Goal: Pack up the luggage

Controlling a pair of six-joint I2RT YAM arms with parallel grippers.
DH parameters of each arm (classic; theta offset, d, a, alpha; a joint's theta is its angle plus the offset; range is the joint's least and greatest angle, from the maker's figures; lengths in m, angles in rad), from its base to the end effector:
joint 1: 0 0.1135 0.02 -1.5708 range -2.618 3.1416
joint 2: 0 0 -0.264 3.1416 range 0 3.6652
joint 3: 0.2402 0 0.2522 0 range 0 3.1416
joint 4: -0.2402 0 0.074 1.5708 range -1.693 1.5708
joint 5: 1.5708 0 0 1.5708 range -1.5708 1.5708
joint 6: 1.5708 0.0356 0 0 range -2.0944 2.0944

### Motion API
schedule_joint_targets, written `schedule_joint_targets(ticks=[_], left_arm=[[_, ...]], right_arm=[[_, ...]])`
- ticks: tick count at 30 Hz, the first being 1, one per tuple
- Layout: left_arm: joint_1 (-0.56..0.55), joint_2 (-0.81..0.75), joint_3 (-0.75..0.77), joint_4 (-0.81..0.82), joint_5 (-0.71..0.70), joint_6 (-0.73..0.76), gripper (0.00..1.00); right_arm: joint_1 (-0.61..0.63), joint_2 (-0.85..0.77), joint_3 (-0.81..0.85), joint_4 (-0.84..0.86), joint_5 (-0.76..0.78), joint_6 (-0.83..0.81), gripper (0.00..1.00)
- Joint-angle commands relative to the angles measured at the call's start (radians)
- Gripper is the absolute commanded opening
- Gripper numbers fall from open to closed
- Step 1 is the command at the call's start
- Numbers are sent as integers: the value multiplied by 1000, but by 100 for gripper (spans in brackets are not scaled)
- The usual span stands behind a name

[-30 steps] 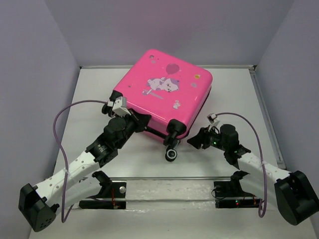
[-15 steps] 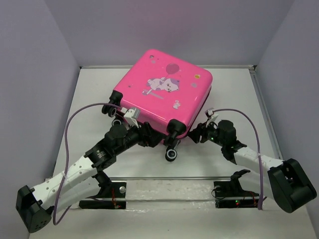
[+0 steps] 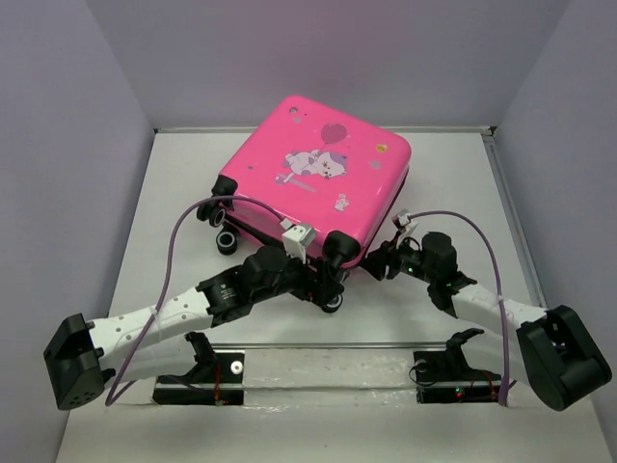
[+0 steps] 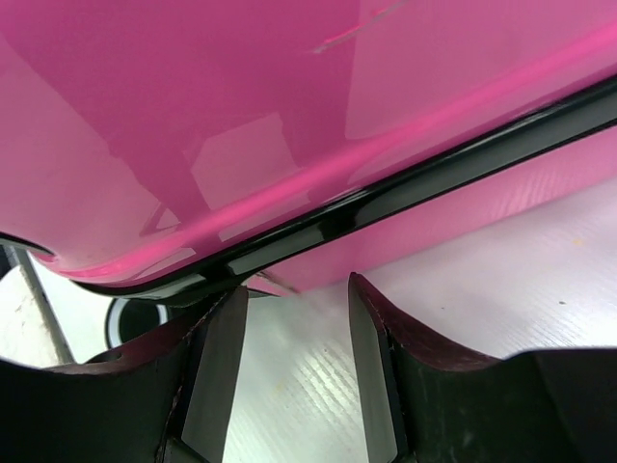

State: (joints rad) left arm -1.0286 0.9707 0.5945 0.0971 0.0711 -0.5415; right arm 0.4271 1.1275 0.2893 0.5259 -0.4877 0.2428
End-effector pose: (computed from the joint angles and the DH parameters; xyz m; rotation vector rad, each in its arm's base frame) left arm 0.1145 -0.1949 0.2670 0.5381 1.9414 -1.1236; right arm 0.1893 0.1045 0.1776 -0.5224 1.8780 0.9097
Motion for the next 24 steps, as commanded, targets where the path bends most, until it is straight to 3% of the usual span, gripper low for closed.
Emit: schedule_joint_targets(ticks=[1,5,9,11,12,16,17,19,24], left_arm=[[-14,-9,57,33,-60,22,99],[-19,6,79,39,-60,23,99],[-34,55,111,50,-60,29,90],[-42,69,120,59,-60,31,76],[-44,77,122,64,-60,32,60],[-45,72,123,79,-94,32,15],[-45,69,125,79,-100,32,9],[-45,54,126,78,-120,25,6],[-45,13,143,72,-160,8,6]], right_arm=[[9,-20,17,100,-66,18,52],[18,-21,11,103,-69,29,52],[18,-5,28,95,-54,12,52],[18,9,37,95,-46,3,52],[18,21,48,95,-46,-3,51],[18,38,47,135,-49,7,44],[18,44,48,143,-52,10,43],[18,64,59,164,-63,18,34],[18,81,62,221,-71,44,29]])
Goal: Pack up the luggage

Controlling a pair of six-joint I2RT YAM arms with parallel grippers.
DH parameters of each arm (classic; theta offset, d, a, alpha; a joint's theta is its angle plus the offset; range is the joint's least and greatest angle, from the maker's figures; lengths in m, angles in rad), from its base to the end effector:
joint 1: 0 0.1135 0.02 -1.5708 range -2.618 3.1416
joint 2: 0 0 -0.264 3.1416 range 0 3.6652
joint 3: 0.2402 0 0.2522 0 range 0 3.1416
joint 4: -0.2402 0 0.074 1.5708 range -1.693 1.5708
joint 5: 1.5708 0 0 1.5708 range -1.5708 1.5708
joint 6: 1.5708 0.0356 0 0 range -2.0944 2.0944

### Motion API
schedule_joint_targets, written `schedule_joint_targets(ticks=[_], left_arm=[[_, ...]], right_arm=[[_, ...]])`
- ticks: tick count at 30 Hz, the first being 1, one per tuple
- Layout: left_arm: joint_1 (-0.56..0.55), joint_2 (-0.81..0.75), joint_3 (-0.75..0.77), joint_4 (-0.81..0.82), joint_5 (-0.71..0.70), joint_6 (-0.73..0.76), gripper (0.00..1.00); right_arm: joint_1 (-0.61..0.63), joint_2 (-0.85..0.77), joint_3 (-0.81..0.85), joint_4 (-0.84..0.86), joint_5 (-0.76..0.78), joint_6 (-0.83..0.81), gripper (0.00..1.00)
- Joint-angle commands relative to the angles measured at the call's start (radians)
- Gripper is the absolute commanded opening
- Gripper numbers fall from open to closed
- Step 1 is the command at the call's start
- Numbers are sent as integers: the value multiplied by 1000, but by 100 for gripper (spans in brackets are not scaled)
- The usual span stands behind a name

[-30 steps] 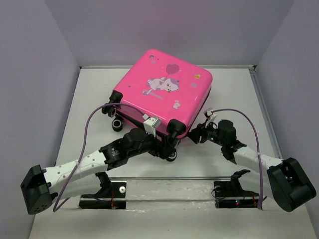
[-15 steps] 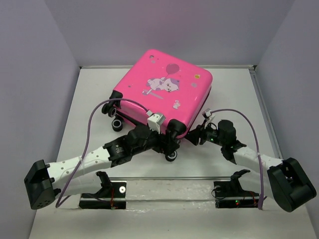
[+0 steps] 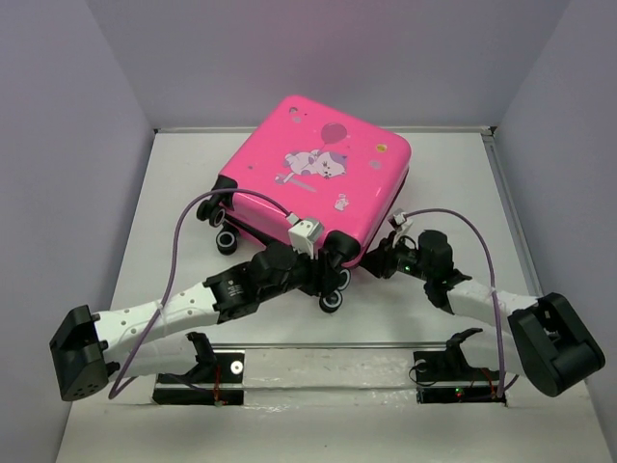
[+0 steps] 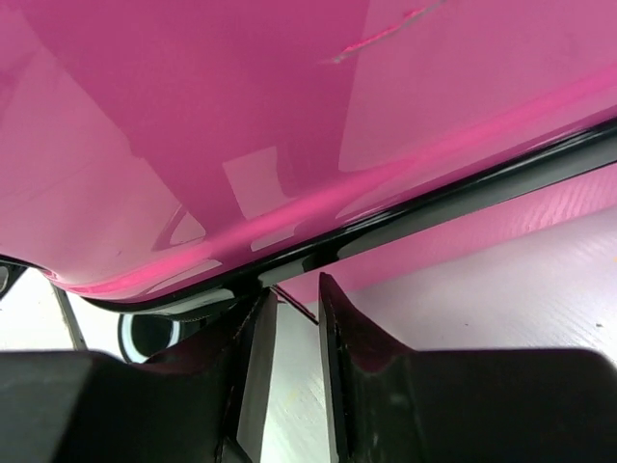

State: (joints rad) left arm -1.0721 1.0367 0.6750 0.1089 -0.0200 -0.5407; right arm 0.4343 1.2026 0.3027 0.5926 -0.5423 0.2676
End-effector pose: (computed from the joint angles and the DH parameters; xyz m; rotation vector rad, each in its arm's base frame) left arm 0.1164 -0.2122 0.2828 0.5033 1.9077 -1.0893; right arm 0.1953 0.1109 0.1736 -0.5473 1.8748 0.9811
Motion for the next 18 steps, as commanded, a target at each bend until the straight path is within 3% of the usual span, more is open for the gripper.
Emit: schedule_joint_targets(ticks=[1,3,7,11,18], left_arm=[[-2,-59,66,58,-84,2,6],[0,-69,67,60,-95,-4,6],[-2,-70,69,69,-101,-24,6],[0,-49,96,106,-116,-25,6],[50,0,213,117,-166,-13,6]], right_arm=[[11,9,47,164,-30,27,29],[11,20,44,197,-44,44,27],[11,12,27,225,-51,77,10],[52,-38,7,164,2,93,7],[329,-202,-57,-78,286,148,7]])
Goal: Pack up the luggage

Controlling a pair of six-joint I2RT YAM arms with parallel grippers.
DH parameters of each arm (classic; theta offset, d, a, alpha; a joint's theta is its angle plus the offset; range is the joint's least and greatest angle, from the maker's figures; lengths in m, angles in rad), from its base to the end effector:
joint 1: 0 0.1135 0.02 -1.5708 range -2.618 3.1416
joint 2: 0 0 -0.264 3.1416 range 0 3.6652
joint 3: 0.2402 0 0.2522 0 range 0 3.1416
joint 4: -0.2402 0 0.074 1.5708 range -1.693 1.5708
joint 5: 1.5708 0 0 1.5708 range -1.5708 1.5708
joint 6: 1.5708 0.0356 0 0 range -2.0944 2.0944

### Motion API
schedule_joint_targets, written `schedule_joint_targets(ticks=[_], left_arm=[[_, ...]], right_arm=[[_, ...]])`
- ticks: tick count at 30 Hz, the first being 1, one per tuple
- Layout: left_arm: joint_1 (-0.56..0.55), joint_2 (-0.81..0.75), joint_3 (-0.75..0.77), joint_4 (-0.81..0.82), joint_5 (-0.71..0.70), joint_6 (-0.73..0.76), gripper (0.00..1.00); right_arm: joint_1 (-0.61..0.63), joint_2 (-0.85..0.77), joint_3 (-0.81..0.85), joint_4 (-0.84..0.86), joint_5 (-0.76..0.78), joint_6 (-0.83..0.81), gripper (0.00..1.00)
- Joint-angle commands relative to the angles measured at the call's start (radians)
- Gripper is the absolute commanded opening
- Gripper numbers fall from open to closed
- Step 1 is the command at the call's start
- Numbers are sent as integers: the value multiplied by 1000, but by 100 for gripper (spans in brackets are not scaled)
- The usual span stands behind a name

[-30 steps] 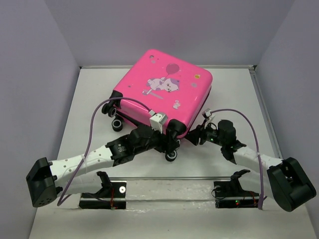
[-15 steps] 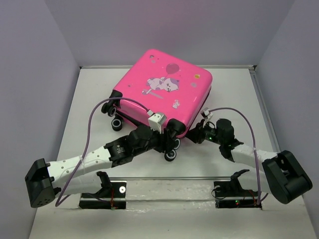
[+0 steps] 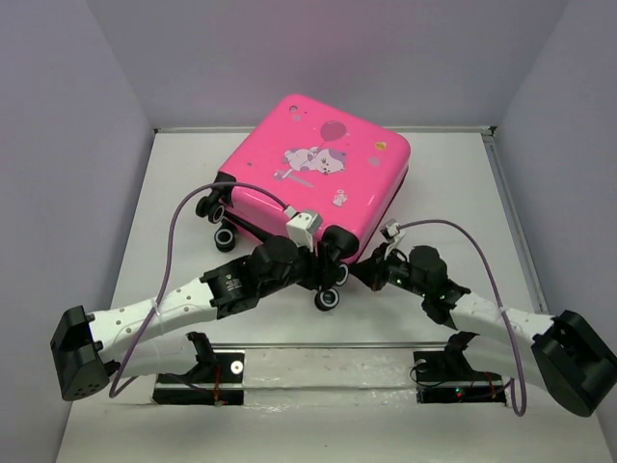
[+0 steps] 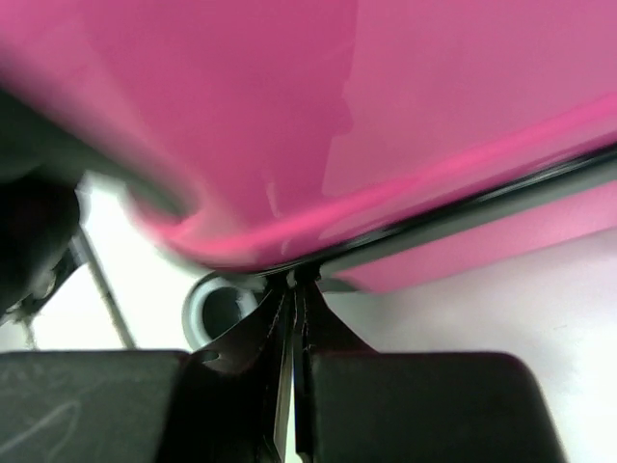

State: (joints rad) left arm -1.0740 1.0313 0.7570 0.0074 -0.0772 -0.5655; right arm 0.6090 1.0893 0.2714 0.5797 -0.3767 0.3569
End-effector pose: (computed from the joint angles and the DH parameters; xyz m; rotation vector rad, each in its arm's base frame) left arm 0.1178 -0.2115 0.3025 0.4407 1.9274 -1.0506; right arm 0.1673 0.1326 0.1845 -0.5194 1.8422 1.0107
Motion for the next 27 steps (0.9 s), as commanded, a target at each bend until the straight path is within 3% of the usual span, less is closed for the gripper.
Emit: schedule_joint_targets(ticks=[1,8,11,12,17,21,22,23,24,25,27], left_arm=[[77,24,142,221,-99,13,6],[169,136,252,273,40,6,6],[178,214,335,287,118,-4,6],[178,237,384,287,138,-5,6],[178,314,496,244,234,-16,6],[178,332,528,235,263,-28,6],[178,332,525,233,267,-31,16],[178,328,519,232,264,-31,24],[178,313,501,229,258,-28,38],[178,302,490,226,246,-22,44],[178,264,447,206,200,-4,57]], right_arm=[[228,-106,-32,-89,157,68,7],[545,-117,0,-183,404,165,7],[685,51,67,-59,511,183,7],[705,102,84,57,536,192,7],[727,338,158,371,623,185,7],[727,425,144,618,813,171,7],[727,428,128,656,832,180,11],[727,413,89,696,843,188,19],[727,396,74,677,846,203,32],[727,368,62,631,851,226,49],[727,264,40,401,884,308,61]])
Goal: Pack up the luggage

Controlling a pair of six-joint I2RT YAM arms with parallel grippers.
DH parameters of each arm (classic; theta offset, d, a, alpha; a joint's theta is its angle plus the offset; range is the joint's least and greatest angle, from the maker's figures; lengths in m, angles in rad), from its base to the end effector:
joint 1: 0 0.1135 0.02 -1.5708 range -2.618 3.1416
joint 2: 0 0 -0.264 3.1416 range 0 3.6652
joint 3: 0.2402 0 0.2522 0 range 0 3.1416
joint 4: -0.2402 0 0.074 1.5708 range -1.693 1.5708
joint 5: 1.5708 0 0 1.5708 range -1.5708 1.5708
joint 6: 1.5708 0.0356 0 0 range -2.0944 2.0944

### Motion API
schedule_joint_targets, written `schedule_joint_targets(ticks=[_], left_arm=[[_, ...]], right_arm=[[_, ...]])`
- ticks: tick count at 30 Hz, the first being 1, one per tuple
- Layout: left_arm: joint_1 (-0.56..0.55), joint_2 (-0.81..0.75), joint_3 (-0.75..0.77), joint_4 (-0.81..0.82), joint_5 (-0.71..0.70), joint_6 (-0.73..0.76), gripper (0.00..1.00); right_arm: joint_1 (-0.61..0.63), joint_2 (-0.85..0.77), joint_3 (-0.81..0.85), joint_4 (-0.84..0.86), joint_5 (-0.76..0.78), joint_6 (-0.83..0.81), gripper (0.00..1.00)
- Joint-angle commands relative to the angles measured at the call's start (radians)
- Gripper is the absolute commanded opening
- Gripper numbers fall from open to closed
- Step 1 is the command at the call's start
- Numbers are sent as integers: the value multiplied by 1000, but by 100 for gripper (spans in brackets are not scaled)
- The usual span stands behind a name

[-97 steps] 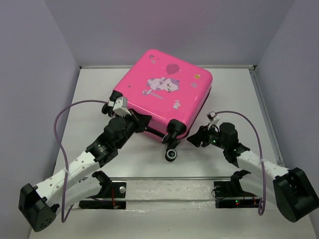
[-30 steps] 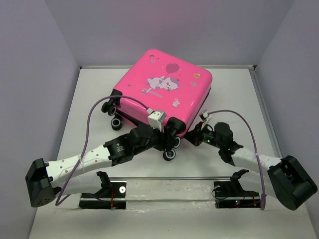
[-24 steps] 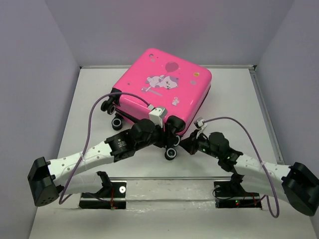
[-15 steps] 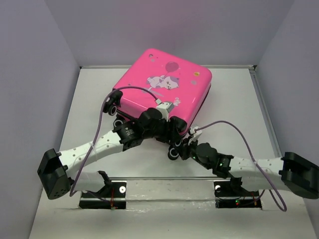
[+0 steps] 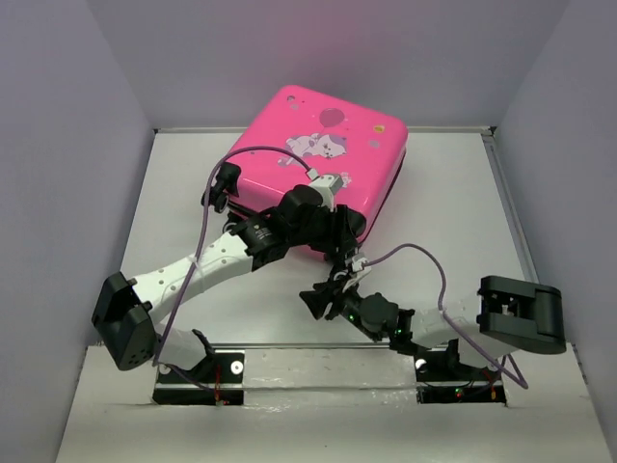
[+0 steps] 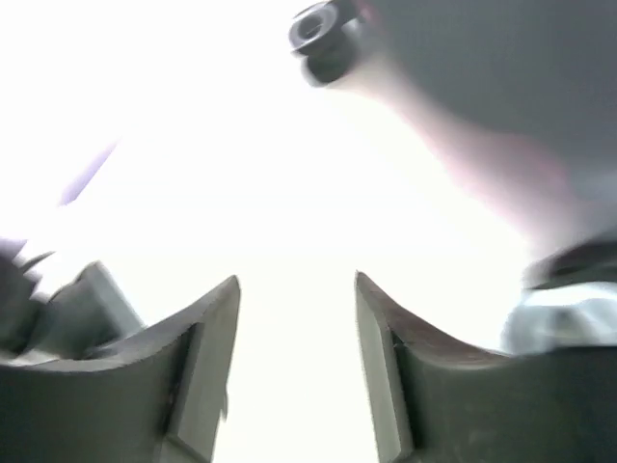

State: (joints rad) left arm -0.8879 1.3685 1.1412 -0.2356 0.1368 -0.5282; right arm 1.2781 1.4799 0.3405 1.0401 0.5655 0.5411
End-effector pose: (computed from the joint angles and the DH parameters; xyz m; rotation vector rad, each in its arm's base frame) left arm 0.1962 -0.2489 0.3266 0.4823 2.1345 -0.9933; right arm 0.0923 0.2401 0.1687 -0.1928 1.7250 0.9000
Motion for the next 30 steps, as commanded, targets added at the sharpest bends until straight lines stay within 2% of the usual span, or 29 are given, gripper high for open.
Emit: schedule_joint_targets(ticks=[1,2,4,5,6,8,9,10,11,12,14,15,16,17,19,22,23,25,26,27,30], left_arm=[[-8,-89,45,446,-28,-39,64],[-6,-104,23,444,-49,-39,77],[-5,-153,-41,443,-62,-41,90],[-3,-169,-61,432,-75,-42,93],[0,-187,-95,423,-88,-41,94],[6,-244,-116,374,-170,-27,97],[6,-265,-123,348,-199,-15,97],[9,-308,-126,319,-241,0,98],[13,-328,-123,241,-337,26,99],[20,-353,-117,190,-380,39,99],[59,-414,-106,66,-494,71,99],[72,-433,-101,20,-535,79,99],[93,-466,-95,-22,-586,86,99],[102,-479,-93,-110,-693,91,99],[139,-511,-106,-206,-806,83,99],[193,-528,-152,-220,-807,111,99],[245,-522,-159,-226,-790,120,99],[296,-499,-169,-234,-792,160,99],[343,-459,-164,-246,-857,183,99],[375,-436,-155,-242,-853,195,99],[447,-375,-120,-159,-702,267,99]], right_arm=[[58,-165,-37,-134,-49,150,63],[58,-205,-46,-199,-36,169,71],[58,-335,-51,-400,-23,223,81],[58,-377,-37,-495,-10,238,83],[58,-416,-20,-655,6,258,86],[58,-522,15,-827,42,270,91],[58,-553,29,-828,53,270,93],[58,-578,44,-933,65,279,98],[58,-610,99,-1007,86,293,98],[58,-618,133,-1167,129,331,99],[58,-624,220,-1340,175,371,100],[58,-619,245,-1341,175,388,100],[58,-615,268,-1438,216,436,100],[58,-609,287,-1468,241,445,100],[18,-580,328,-1502,284,424,100],[-49,-532,415,-1499,304,343,100],[-121,-517,440,-1487,294,304,100],[-192,-489,492,-1453,190,208,100],[-224,-463,529,-1445,177,144,100],[-224,-455,538,-1419,175,122,100],[-238,-438,554,-1375,114,62,100]])
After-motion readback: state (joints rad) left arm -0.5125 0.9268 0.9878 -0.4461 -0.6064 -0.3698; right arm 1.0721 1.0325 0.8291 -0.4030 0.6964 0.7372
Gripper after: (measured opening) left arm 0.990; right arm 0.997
